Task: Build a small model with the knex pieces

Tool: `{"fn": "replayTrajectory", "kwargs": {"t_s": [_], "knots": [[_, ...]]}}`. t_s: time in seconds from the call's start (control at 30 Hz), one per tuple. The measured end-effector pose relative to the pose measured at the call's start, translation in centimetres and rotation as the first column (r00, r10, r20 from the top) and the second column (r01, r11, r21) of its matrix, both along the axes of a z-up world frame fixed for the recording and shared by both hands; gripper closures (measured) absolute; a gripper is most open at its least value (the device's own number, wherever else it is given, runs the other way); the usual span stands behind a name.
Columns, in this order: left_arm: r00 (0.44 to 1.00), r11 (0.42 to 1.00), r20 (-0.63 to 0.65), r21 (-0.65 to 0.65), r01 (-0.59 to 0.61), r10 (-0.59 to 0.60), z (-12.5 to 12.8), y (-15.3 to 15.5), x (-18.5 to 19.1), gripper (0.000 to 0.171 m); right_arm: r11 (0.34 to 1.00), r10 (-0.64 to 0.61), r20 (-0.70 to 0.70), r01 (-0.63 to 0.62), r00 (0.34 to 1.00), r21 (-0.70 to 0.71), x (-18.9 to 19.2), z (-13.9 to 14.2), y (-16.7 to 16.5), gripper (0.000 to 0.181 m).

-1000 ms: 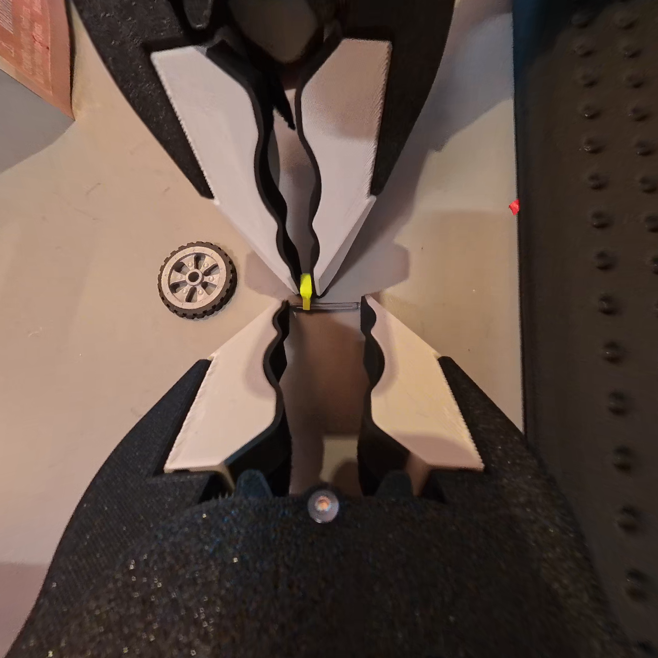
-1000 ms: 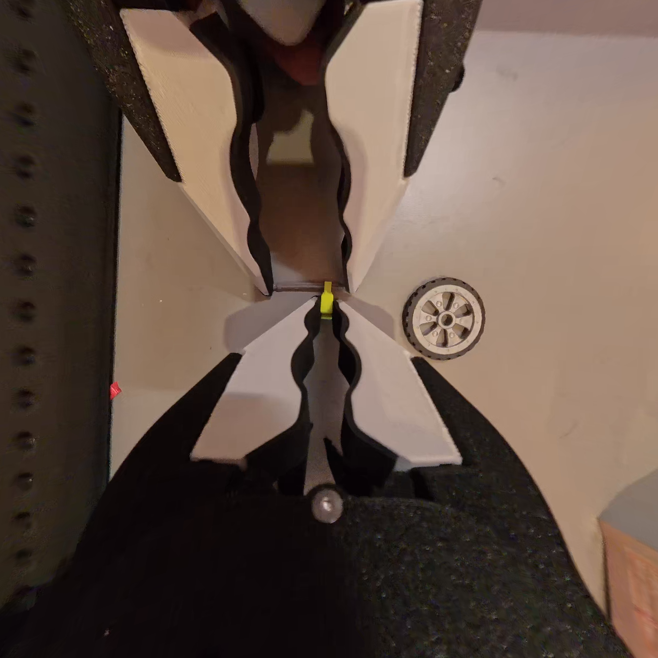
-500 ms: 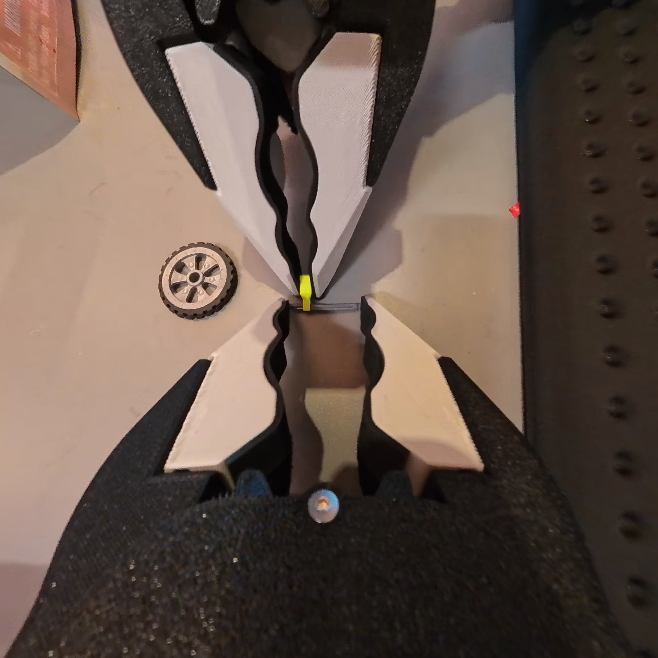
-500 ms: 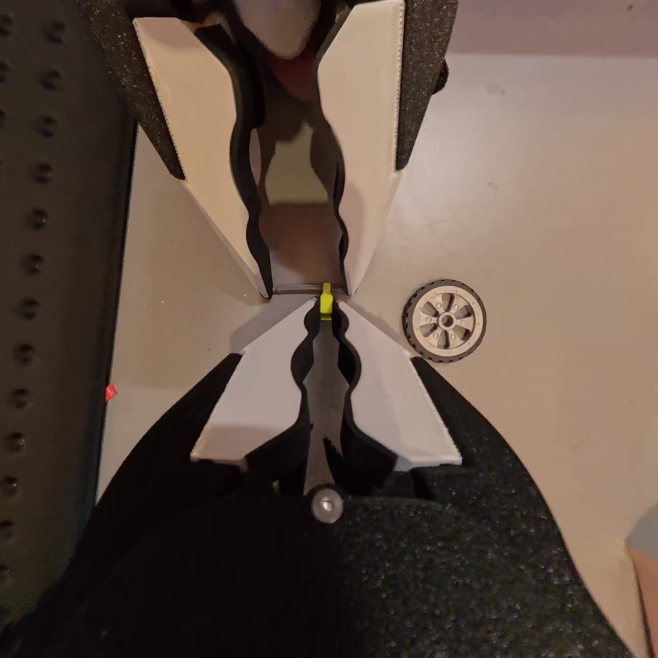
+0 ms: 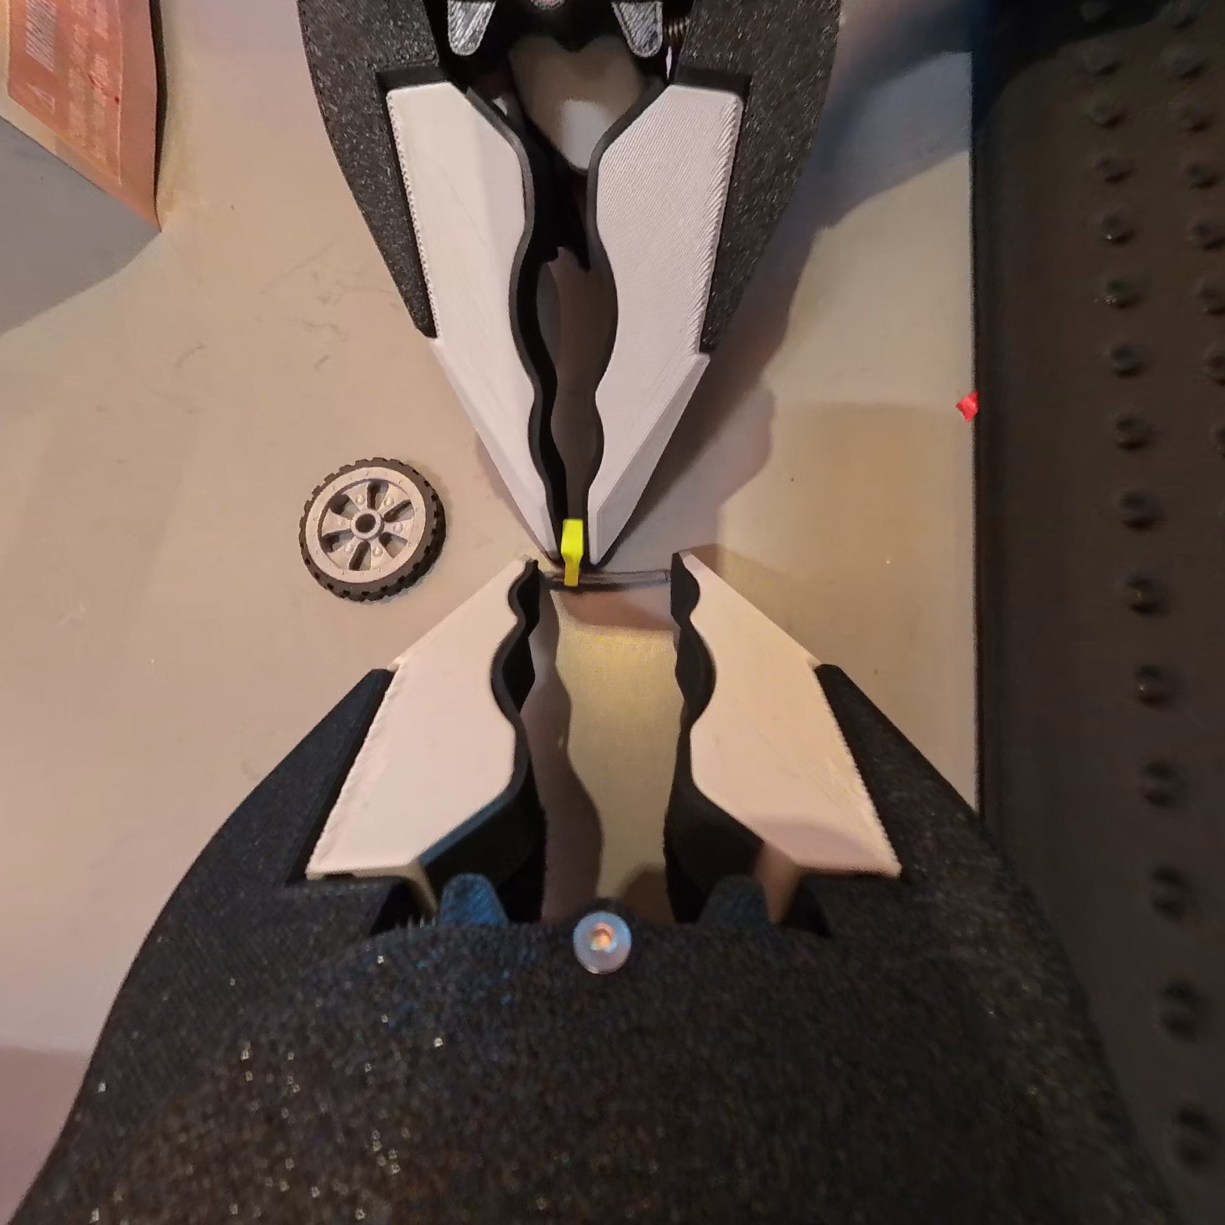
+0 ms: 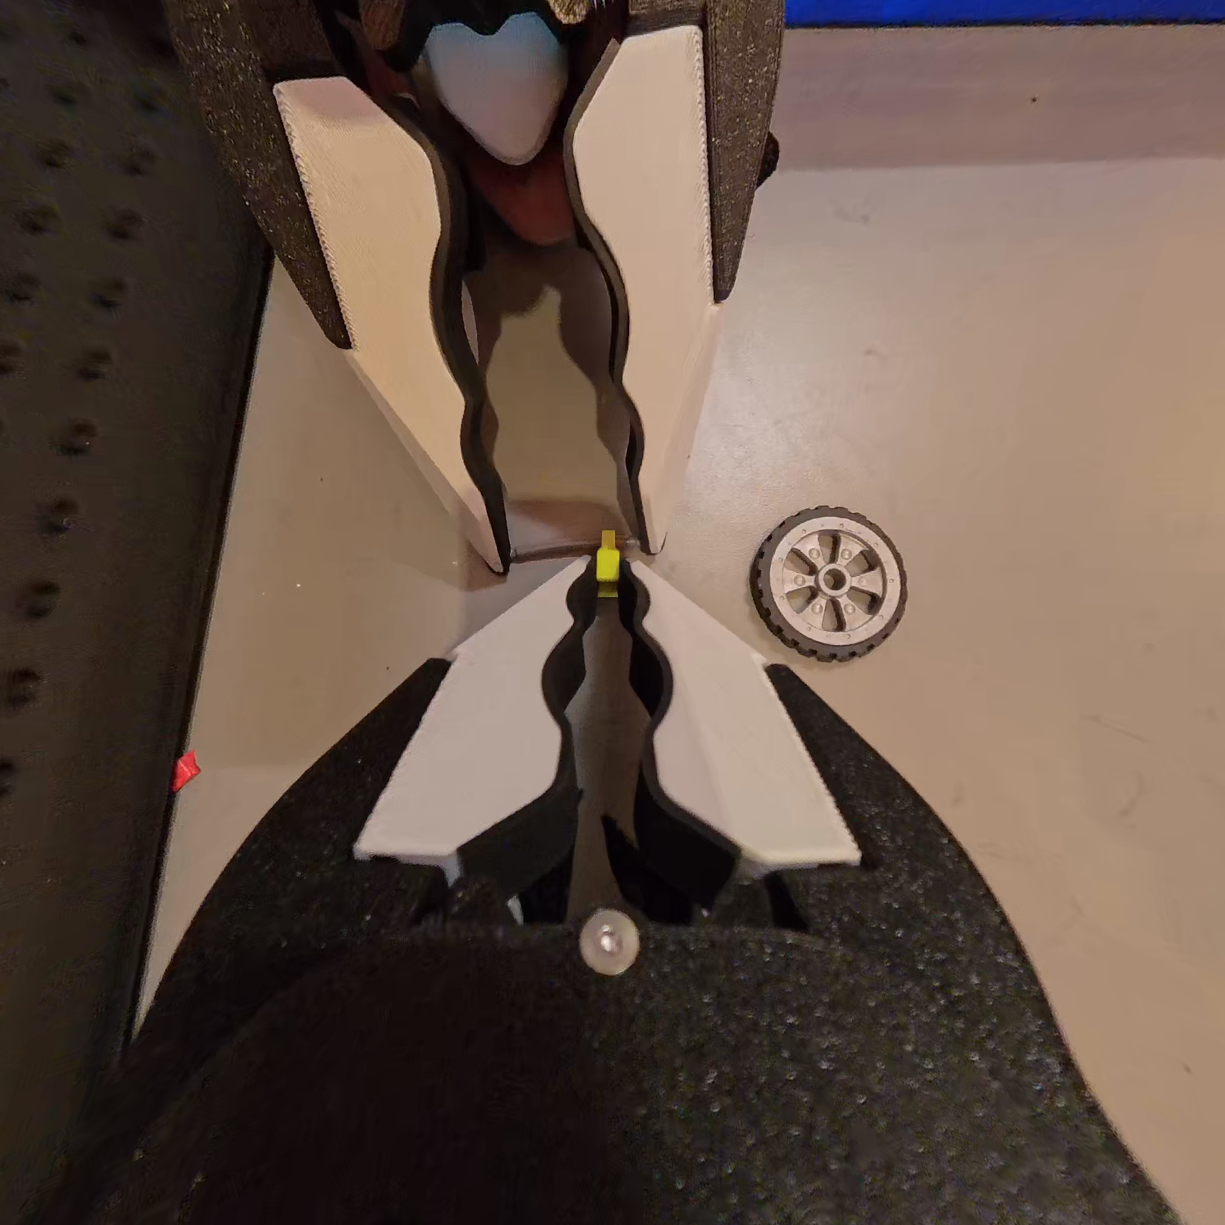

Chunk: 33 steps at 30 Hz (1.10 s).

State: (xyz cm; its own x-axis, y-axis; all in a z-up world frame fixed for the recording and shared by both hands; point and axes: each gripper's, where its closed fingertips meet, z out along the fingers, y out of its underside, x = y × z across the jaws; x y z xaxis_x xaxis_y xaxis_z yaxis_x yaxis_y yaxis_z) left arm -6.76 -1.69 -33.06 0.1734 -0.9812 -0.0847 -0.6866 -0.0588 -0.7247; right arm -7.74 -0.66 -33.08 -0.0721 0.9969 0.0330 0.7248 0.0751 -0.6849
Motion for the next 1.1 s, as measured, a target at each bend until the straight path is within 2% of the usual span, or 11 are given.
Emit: {"fn": "replayTrajectory", "kwargs": {"t_s": [0.03,0.07,1.1], "knots": [[0.999,0.999,-0.019,0.031,-0.040,0.041,-0.19,0.63,-0.14,0.156,1.000,-0.001,-0.008,0.001,1.000,0.003,-0.08,0.00,-0.04,0.177],[0.999,0.999,-0.010,0.032,-0.036,0.036,-0.04,0.61,0.00,0.158,1.000,-0.002,-0.014,0.002,1.000,0.005,-0.17,-0.01,-0.08,0.177],[1.000,0.999,-0.015,0.029,-0.023,0.023,0.03,0.62,0.11,0.154,1.000,0.018,-0.051,-0.017,0.999,0.020,0.14,-0.02,-0.20,0.175]]}}
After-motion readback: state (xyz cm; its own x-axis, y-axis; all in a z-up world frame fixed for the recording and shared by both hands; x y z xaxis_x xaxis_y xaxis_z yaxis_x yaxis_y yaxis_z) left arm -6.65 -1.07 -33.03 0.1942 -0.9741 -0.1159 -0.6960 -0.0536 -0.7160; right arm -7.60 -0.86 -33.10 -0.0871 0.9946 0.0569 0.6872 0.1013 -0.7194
